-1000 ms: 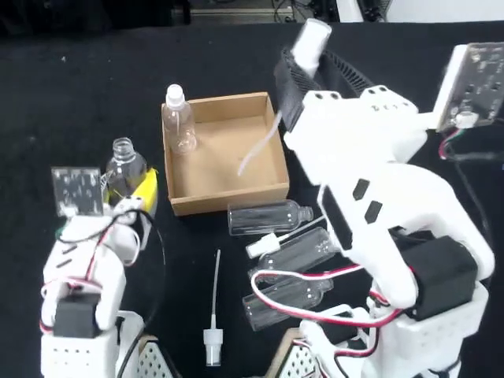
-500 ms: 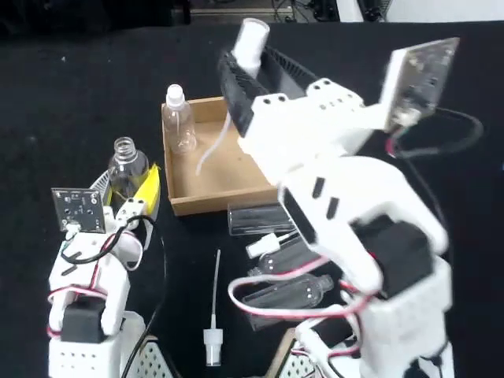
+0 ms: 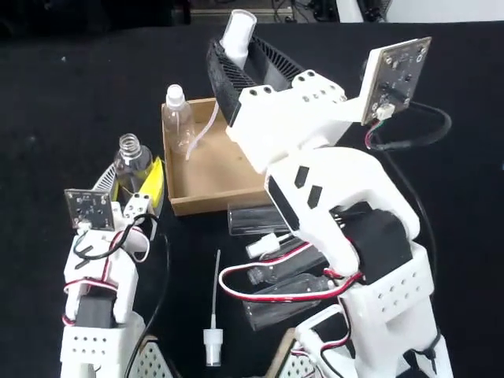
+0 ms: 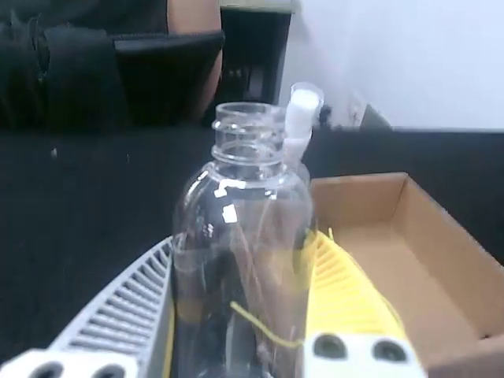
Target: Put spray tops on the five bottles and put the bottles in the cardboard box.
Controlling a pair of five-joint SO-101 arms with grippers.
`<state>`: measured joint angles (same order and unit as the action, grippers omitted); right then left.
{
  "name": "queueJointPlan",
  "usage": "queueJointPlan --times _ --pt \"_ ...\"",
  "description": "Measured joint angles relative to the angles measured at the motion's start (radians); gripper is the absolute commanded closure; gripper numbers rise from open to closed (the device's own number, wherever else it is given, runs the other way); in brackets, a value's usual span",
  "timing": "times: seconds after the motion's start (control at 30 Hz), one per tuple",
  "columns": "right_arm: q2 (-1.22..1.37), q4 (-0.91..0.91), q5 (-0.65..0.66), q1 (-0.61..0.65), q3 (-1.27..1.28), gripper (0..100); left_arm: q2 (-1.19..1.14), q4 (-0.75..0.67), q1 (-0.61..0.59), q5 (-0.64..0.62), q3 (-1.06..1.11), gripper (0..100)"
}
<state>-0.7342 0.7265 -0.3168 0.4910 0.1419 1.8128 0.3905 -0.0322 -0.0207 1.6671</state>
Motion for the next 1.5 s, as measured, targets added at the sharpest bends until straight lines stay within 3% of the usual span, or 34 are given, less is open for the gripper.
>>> queueJointPlan --times 0.37,0.6,1.0,1.3,1.5 --pt "0.000 -0.003 0.000 0.000 0.000 98.6 0.002 -0.124 -0.002 0.000 0.011 97" --pt "0.000 -0.003 0.000 0.000 0.000 98.6 0.002 -0.341 0.020 0.000 0.011 97" --pt "0.000 -0.003 0.000 0.000 0.000 98.6 0.002 -0.298 0.213 0.000 0.011 97" --pt "-0.086 -0.008 0.000 0.002 0.034 98.8 0.002 -0.160 0.358 0.000 0.011 97" --pt "-0.112 -0.190 0.135 0.002 0.195 98.8 0.002 -0.149 0.397 0.000 0.011 97"
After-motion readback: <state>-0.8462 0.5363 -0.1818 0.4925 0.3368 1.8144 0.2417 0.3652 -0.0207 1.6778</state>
